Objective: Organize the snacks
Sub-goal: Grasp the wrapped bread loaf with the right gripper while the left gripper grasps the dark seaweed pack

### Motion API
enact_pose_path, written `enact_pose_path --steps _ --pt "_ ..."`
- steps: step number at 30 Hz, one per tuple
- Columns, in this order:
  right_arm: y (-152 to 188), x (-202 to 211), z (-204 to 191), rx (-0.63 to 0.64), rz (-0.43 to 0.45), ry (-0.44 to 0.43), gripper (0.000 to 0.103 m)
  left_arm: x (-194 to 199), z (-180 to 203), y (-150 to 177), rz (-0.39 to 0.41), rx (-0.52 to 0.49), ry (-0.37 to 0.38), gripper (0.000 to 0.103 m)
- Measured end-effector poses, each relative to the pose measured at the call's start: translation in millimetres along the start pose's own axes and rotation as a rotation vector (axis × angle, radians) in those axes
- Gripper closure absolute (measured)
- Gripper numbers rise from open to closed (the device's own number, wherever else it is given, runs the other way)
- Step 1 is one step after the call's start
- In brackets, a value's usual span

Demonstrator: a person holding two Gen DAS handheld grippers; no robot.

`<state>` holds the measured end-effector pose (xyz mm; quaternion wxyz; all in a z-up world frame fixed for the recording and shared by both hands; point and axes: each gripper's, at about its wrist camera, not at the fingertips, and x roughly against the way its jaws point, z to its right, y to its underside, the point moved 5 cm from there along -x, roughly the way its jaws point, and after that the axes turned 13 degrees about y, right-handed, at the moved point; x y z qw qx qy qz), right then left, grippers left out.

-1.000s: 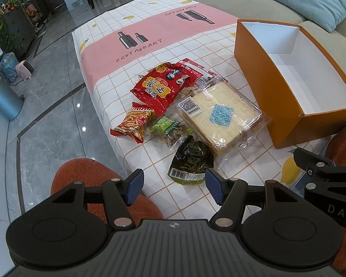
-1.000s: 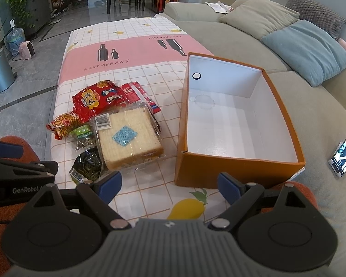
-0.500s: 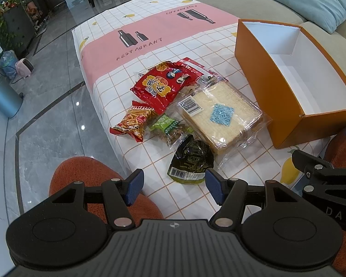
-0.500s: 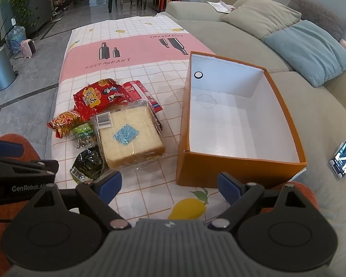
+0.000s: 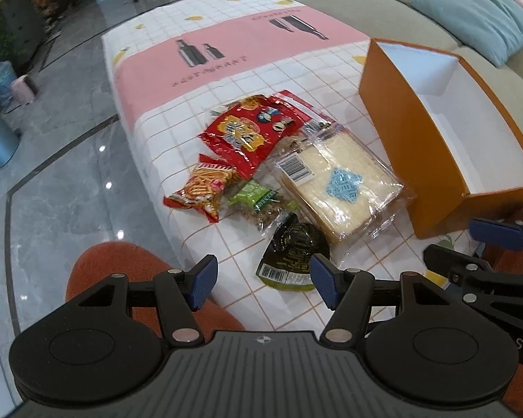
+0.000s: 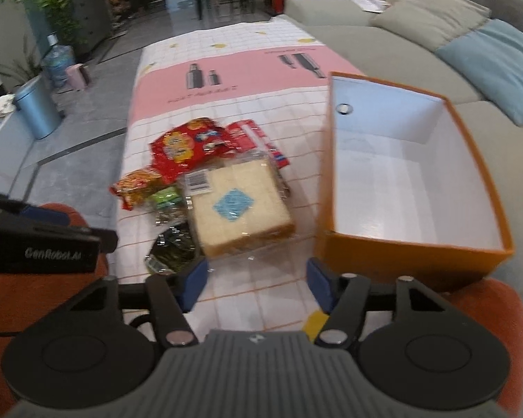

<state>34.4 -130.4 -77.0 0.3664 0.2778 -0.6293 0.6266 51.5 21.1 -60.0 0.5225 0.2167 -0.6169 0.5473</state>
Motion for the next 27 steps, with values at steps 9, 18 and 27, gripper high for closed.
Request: enact_pose_path --steps 9,18,27 --pt "-14.7 -29.1 -37.4 0.277 0.068 -0.047 0.053 -28.2 -15.9 -11.6 -0.054 0.026 0.083 0.031" --pt "-12.6 -75.6 -59.4 0.633 0.086 0.011 0.043 -58.2 -22.4 -13.8 -0.138 0.027 0.085 0.031" --pt "-3.0 -108.2 -75.8 0.764 0.042 -0.032 0.027 -86.5 -28.7 -10.5 -0.213 0.036 0.072 0.031"
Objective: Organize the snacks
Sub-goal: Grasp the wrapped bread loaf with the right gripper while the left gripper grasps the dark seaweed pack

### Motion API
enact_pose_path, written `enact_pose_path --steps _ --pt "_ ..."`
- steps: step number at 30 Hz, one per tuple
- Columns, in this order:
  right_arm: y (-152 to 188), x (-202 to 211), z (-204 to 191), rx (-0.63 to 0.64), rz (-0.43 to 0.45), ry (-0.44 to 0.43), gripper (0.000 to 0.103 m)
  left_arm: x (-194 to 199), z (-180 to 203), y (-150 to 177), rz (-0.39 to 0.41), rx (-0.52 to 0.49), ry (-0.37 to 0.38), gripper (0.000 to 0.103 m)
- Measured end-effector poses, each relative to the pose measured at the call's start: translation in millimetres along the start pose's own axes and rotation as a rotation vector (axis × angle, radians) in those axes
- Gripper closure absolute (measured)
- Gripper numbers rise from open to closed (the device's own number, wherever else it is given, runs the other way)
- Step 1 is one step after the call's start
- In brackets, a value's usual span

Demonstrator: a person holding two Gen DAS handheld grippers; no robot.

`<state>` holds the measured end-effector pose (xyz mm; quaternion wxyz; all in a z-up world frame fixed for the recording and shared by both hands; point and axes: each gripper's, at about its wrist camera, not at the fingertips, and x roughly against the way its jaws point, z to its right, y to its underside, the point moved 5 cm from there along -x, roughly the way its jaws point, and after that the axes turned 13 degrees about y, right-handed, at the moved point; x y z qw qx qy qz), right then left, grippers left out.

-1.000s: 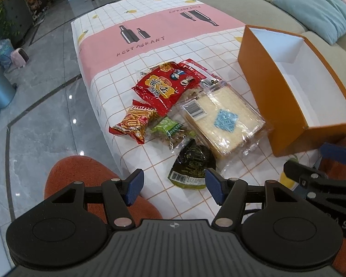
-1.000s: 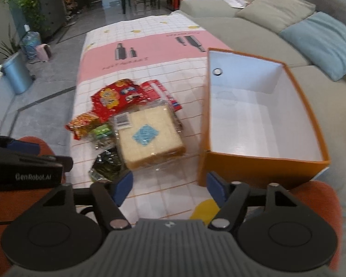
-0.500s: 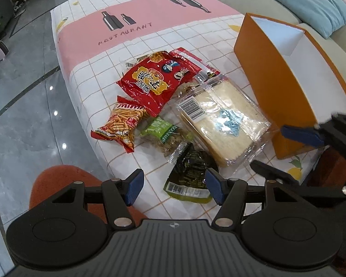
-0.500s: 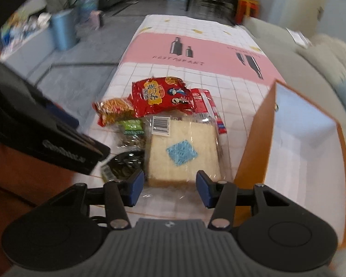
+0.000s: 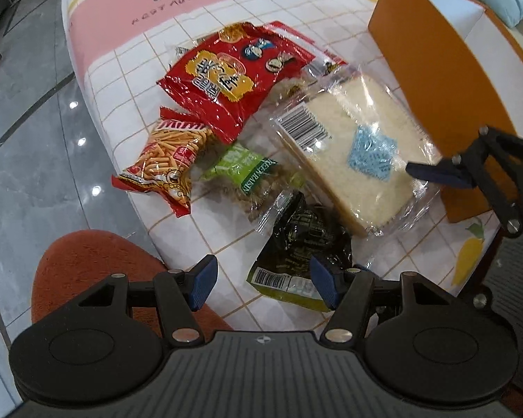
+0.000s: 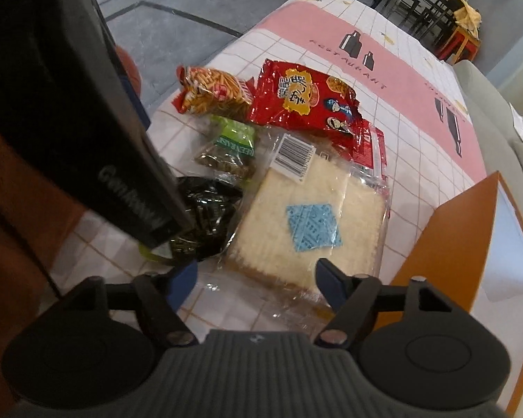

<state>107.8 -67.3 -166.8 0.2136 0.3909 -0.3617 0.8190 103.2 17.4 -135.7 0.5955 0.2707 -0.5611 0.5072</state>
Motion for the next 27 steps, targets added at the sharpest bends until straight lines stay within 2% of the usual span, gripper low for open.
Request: enact_pose_path --steps 9,17,18,23,25,27 --pt "-8.8 -24.5 -7.3 0.097 0.010 0.017 0.004 -11.9 -7.6 -6.3 -0.030 0.041 -0.012 0.031" --pt "2.8 -24.6 -16.5 0.183 0.009 0.056 0.003 -16.0 -9.5 -7.7 -0.040 0.055 -0.016 0.031" --pt "2.7 -24.2 -14.4 0.165 0.007 0.057 0.005 -16.2 -9.0 -7.3 -0.041 0.056 -0.015 0.031" --pt "-1.7 -11.2 -1.2 0.100 0.019 0.057 0.027 -11.9 -8.9 -7.2 -0.016 0.061 -0.001 0.031" --pt "-1.6 -1.7 2.0 0.074 0.031 0.052 0.046 -12.5 -9.9 -7.9 -0.012 0.070 0.003 0.031" --pt "-1.4 8.5 3.9 0.064 0.053 0.065 0.057 -13.6 -11.9 -8.5 -0.012 0.084 0.006 0.031"
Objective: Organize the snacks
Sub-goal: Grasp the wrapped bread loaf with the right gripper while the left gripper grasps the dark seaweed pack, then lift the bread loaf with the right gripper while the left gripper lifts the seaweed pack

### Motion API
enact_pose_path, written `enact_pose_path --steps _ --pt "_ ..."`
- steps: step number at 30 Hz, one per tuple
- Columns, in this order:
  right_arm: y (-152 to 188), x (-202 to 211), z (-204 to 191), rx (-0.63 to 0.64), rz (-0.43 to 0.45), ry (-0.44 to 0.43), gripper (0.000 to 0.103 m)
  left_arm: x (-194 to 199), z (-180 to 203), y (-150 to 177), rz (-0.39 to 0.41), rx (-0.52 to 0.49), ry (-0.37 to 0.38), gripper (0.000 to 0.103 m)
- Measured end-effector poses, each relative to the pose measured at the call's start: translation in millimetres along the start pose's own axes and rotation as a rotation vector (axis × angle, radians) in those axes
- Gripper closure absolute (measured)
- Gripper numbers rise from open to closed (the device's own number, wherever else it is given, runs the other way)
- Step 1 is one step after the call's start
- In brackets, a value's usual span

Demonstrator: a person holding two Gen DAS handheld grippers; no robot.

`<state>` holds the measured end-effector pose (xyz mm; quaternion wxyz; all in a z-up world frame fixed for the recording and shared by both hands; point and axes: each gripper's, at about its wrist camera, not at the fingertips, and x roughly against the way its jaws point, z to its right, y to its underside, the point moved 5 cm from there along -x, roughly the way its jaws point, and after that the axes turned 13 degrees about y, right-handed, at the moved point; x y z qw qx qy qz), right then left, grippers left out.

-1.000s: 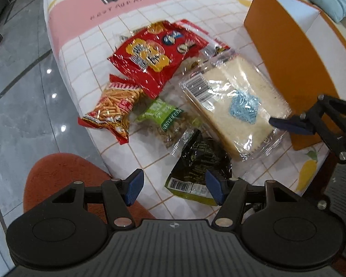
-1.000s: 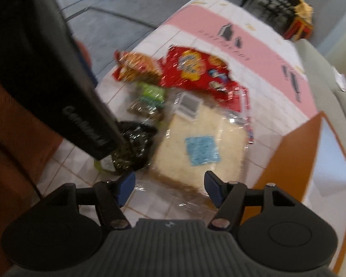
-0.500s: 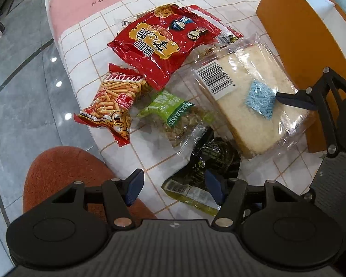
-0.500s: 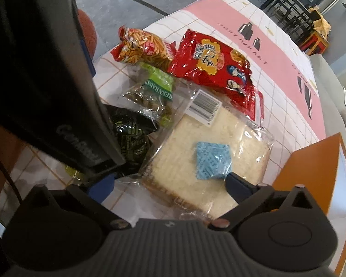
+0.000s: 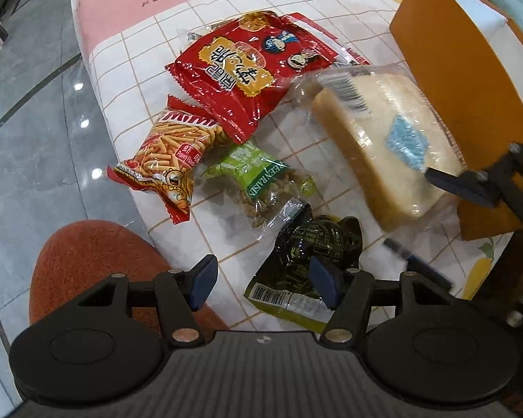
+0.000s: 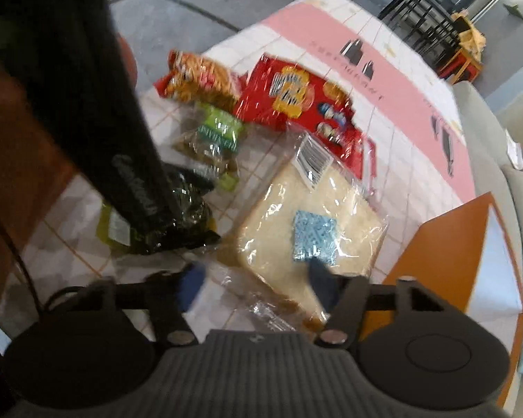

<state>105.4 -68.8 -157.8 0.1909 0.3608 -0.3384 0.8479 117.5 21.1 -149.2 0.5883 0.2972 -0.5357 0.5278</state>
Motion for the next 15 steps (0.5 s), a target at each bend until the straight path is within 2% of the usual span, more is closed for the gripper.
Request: enact_pose_path --steps 3,9,12,15 --pt "-3.3 8.8 6.6 -0.038 0.015 0.013 0.066 0.2 -1.9 -0.6 0.003 0.012 0.004 0.031" --pt "-10.7 42.8 40.3 -0.249 0.085 0.022 0.078 3.7 2.2 1.0 0.017 -0.004 0.004 0.031" --pt "-5.7 66.3 62.4 -0.428 0.119 -0.021 0.083 3.8 7.4 2.0 0.021 -0.027 0.007 0.031" --pt "5.8 83.1 80.9 -0.613 0.091 -0.109 0.085 2.6 11.8 3.9 0.018 -0.041 0.010 0.031"
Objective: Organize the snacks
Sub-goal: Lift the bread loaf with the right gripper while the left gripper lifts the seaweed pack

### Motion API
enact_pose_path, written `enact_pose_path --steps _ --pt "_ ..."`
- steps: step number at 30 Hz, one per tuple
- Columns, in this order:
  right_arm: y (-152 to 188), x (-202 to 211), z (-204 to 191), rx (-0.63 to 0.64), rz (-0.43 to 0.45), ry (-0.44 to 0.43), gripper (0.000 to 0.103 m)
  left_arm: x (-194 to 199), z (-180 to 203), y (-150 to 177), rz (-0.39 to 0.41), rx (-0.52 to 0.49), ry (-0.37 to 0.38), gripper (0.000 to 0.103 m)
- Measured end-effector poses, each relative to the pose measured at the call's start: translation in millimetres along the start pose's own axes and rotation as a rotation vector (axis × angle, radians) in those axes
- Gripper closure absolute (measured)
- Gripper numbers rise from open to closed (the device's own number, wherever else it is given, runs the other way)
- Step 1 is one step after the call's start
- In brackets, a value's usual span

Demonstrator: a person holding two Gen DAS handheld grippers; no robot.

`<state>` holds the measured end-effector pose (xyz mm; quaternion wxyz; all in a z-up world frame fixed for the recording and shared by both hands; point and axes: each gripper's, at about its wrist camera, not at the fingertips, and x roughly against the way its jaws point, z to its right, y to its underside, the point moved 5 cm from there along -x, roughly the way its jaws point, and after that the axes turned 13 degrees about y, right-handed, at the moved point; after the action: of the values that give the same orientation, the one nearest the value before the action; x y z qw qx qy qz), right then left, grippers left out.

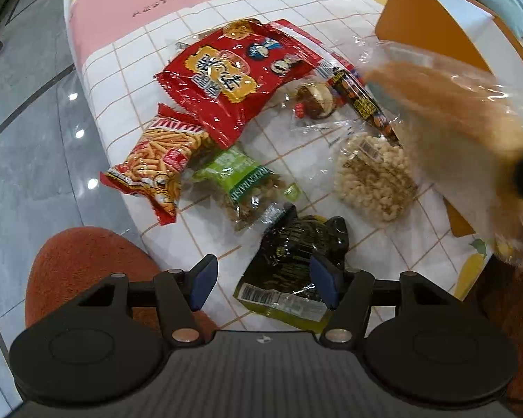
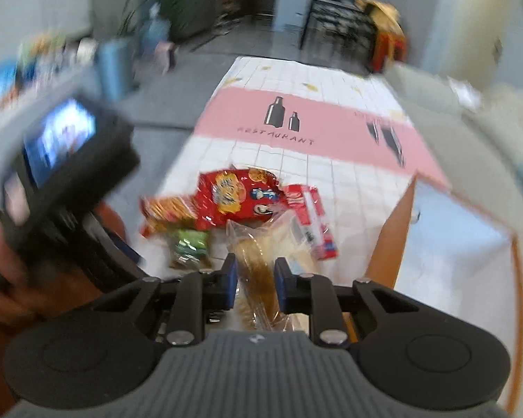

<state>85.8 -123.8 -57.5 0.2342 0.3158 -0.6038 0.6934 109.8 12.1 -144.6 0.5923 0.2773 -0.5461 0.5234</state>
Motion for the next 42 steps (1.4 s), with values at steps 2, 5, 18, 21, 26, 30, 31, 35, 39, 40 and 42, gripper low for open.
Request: enact_pose_path --steps 2,5,18,21,26,30,31,35,39,40,42 --pt "-3.4 11.0 10.0 -0.088 -0.024 -0.026 0.086 -1.5 2.2 1.1 -0.001 -0.010 0.003 0.031" --pt "-4.8 22.9 23.1 -0.217 -0.080 -0.071 0.086 -4.4 5.7 1.6 -0.005 -0.027 0.003 0.031" --pt "-1.3 -22.1 21.6 -0.157 -0.100 0.130 0.080 -14.4 13.2 0.8 0.015 -0.068 -0.002 0.031" --pt "6.2 -32.5 16.3 -0.091 -0.104 0.167 0.078 -19.1 16.8 -0.8 0.012 -0.076 0.003 0.031" --pt "12.8 -37.5 11.0 -0.025 -0.088 0.177 0.073 -27.6 24.0 -2.2 -0.005 -0.107 0.003 0.032" --pt "16.8 -41.7 5.0 0.028 -0.087 0.186 0.061 -36.7 29.6 -1.2 -0.039 -0.134 -0.002 0.037" --pt "17.1 -42.0 4.9 0.027 -0.088 0.183 0.062 -36.8 29.5 -1.1 -0.040 -0.136 -0.004 0.040" --pt "18.4 -40.0 3.3 0.039 -0.105 0.168 0.062 -31.5 29.1 0.8 -0.024 -0.128 0.015 0.059" --pt "21.8 -37.7 3.8 0.023 -0.123 0.142 0.062 -26.8 28.5 2.4 -0.013 -0.121 0.031 0.060" --pt "23.2 -37.5 4.4 0.022 -0.125 0.150 0.062 -24.7 30.0 2.5 -0.005 -0.125 0.028 0.060" --pt "23.0 -35.3 6.0 0.005 -0.129 0.124 0.081 -18.1 31.6 3.8 0.018 -0.129 0.026 0.060"
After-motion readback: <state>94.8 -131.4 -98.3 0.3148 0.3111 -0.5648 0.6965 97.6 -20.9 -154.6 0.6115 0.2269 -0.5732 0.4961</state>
